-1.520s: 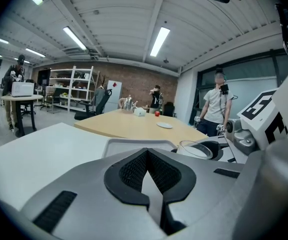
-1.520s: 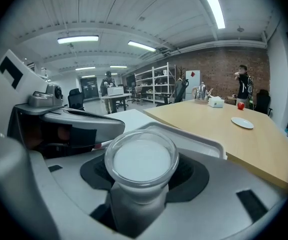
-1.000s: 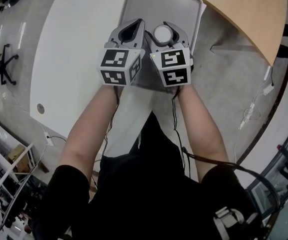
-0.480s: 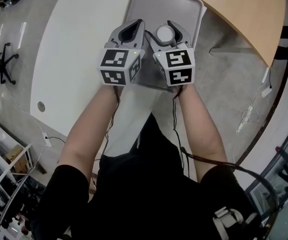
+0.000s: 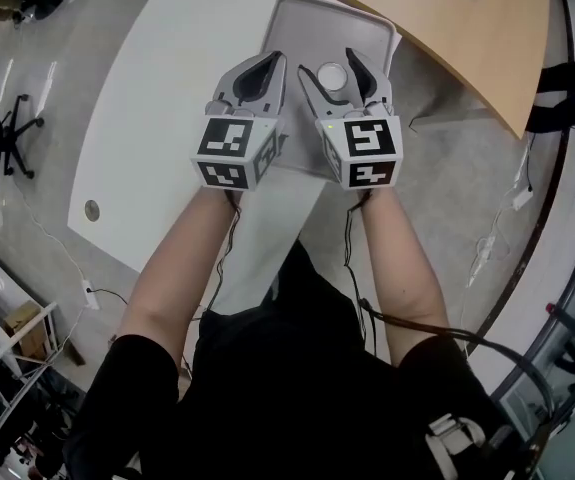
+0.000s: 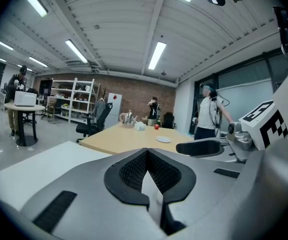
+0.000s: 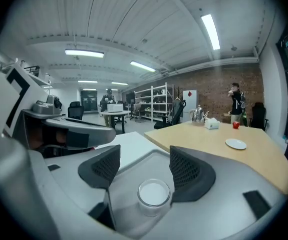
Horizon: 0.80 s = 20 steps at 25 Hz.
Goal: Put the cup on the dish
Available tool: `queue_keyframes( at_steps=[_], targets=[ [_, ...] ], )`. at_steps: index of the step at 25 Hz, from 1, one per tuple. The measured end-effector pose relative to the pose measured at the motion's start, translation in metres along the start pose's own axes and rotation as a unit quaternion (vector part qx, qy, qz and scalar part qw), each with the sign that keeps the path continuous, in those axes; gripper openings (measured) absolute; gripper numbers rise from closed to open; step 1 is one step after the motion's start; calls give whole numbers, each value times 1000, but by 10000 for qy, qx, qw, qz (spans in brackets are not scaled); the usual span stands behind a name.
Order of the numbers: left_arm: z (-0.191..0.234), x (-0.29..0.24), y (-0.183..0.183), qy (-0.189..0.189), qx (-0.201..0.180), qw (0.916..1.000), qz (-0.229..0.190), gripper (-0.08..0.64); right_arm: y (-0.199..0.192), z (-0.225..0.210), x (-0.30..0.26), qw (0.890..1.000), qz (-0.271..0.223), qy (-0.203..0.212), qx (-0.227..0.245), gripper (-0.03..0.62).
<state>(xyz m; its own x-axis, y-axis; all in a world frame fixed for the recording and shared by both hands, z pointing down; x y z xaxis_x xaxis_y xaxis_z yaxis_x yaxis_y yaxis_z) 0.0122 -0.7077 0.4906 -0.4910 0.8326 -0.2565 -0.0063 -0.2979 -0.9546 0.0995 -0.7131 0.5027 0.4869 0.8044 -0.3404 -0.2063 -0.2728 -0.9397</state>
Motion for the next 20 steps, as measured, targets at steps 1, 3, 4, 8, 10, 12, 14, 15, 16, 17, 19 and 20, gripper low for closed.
queue_keyframes(
  at_steps=[1,3,4,8,10,12,14,15,16,17,19,20],
  targets=[
    [-1,8,7,-11,-15,10000,-60,0,9,4,7,10000,-70,-33,30,261],
    [-6,23,21,-59,-41,9998,-192,0,28,12,24,9996,-239,-82,112,259],
    [-10,31,27,-86,-56,9996,-254,0,36,15,33,9993,-332,-100,156,259],
    [-28,75,40,-124,-130,9989,-435,0,58,40,77,9975,-636,-200,235,236],
    [-36,102,45,-151,-166,9985,-504,0,69,56,102,9955,-837,-375,238,158],
    [-44,129,51,-195,-241,9977,-596,0,79,72,127,9930,-1031,-545,191,101],
    [-52,156,59,-249,-307,9966,-721,0,91,88,151,9903,-1194,-702,128,41],
    [-56,171,64,-278,-327,9960,-784,0,97,98,163,9892,-1246,-762,104,28],
    [-58,186,69,-302,-346,9954,-845,0,103,108,174,9884,-1284,-807,83,21],
    [-61,202,73,-322,-379,9947,-900,0,108,120,185,9877,-1320,-836,68,17],
    [-68,232,81,-351,-465,9933,-1003,0,117,145,207,9866,-1398,-841,54,14],
    [-73,247,84,-367,-499,9925,-1052,0,120,156,219,9861,-1435,-838,47,14]
  ],
)
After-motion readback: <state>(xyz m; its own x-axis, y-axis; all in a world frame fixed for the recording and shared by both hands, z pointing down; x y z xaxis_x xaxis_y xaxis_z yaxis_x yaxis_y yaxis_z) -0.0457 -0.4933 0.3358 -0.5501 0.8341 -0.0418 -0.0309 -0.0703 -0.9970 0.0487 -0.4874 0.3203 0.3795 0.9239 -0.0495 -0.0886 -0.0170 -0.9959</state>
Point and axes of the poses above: the fingertips, and each gripper's own axes: x backward along the fingers, z to its left, y out of its top, the point moved 3 cm from there along x, backward along the fingers, and after that the axes turned 2 degrees about -y, right-handed, at the moved point
